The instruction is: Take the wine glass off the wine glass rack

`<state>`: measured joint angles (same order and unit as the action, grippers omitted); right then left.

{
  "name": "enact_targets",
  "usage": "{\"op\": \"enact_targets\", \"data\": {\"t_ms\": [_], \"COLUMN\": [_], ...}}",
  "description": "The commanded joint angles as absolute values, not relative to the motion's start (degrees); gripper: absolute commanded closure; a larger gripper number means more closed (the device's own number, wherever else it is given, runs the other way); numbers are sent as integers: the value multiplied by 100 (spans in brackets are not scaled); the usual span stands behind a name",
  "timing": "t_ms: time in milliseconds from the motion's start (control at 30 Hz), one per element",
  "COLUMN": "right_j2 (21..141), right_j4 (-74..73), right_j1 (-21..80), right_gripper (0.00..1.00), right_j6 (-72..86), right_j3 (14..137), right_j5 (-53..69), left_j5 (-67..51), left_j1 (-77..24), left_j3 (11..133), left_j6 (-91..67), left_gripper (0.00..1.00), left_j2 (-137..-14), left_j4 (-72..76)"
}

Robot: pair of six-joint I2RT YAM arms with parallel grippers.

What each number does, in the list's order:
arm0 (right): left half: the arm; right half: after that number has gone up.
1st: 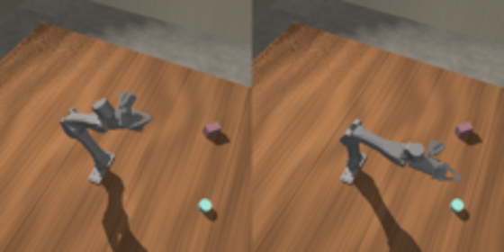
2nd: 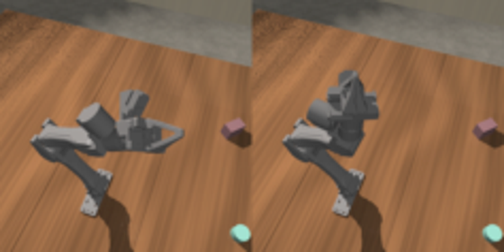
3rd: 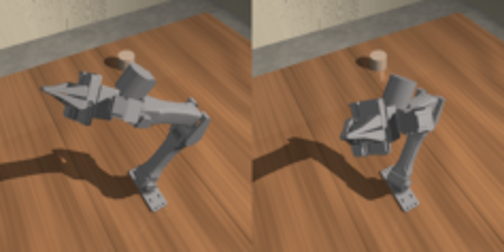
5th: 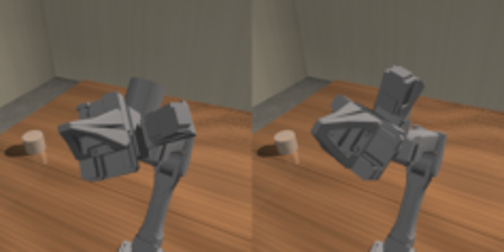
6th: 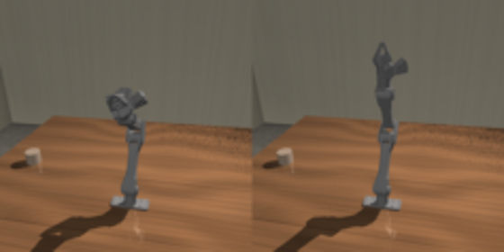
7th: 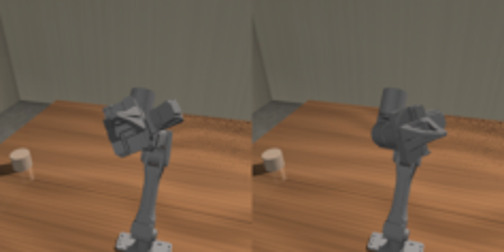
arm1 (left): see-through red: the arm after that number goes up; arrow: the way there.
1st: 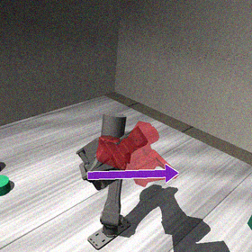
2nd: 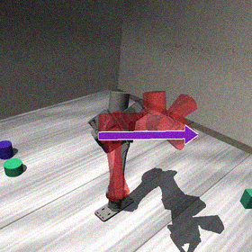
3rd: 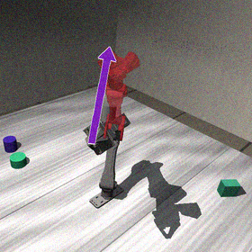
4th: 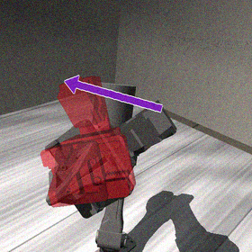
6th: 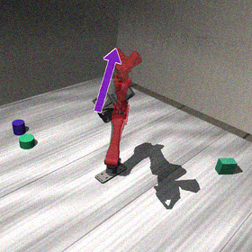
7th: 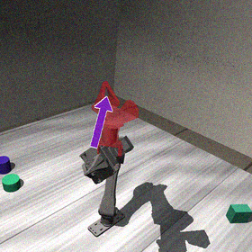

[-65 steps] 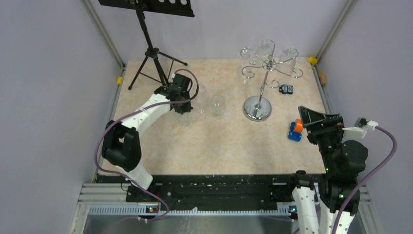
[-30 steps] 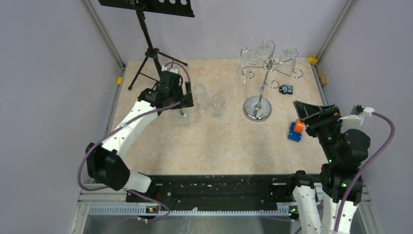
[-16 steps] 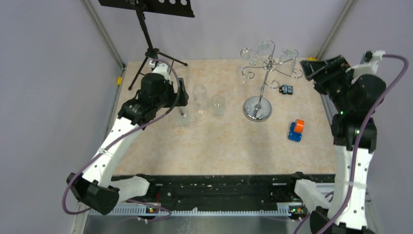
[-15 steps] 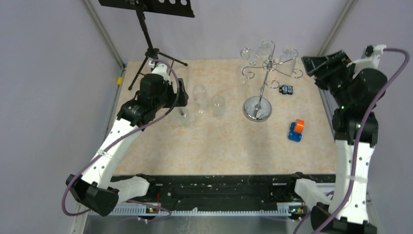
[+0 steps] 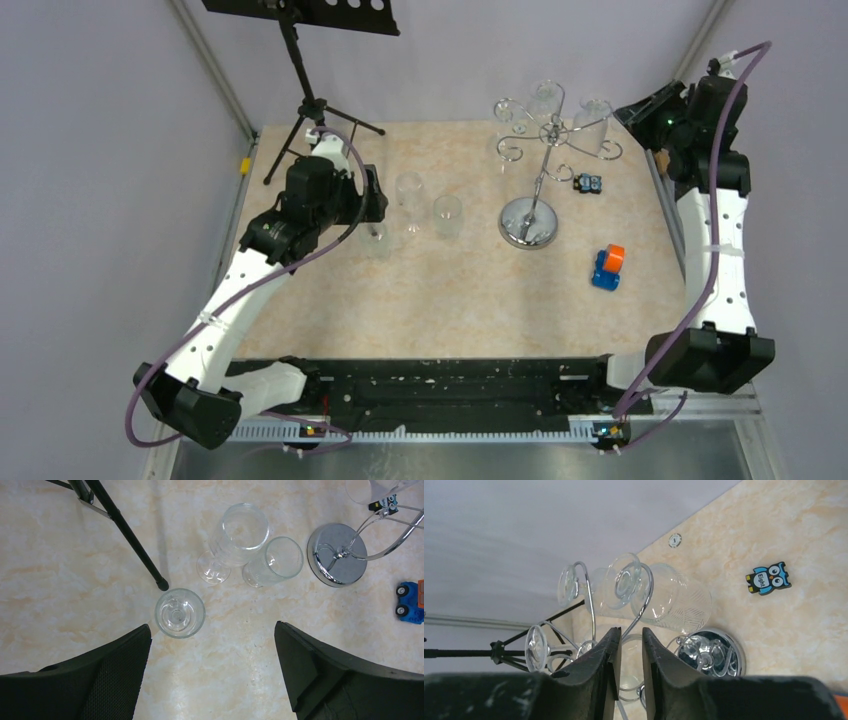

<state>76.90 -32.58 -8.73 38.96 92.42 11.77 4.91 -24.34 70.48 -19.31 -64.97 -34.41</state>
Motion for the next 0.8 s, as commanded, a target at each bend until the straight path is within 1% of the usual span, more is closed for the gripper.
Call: {"op": "enact_targets", "data": {"t_ms": [0, 133, 300, 467, 767], "right_j2": [7908, 8101, 8216, 8319, 8463], "right_j4": [-2786, -2567, -2453, -2344, -2216], "right_j1": [-844, -844, -844, -844, -844], "right_gripper": [80, 82, 78, 82, 81], "right_j6": [4097, 4268, 4379, 4526, 4858], "right_j3": [9608, 9587, 9560, 9500, 9453], "right_j5": [1447, 1499, 1477, 1497, 1458], "left_j5": [437, 459, 483, 500, 584], "left_j1": [-2401, -2399, -2401, -2402, -2404], "left_j3": [6990, 6986, 6978, 6975, 6967], "left_j6": [-1861, -1863, -1872, -1872, -1872], "left_gripper": [3, 3, 3, 3, 3], "left_j2": [-6319, -6337, -6346, -6361, -6345], "left_j4": [-3140, -3147, -3148, -3142, -3155]}}
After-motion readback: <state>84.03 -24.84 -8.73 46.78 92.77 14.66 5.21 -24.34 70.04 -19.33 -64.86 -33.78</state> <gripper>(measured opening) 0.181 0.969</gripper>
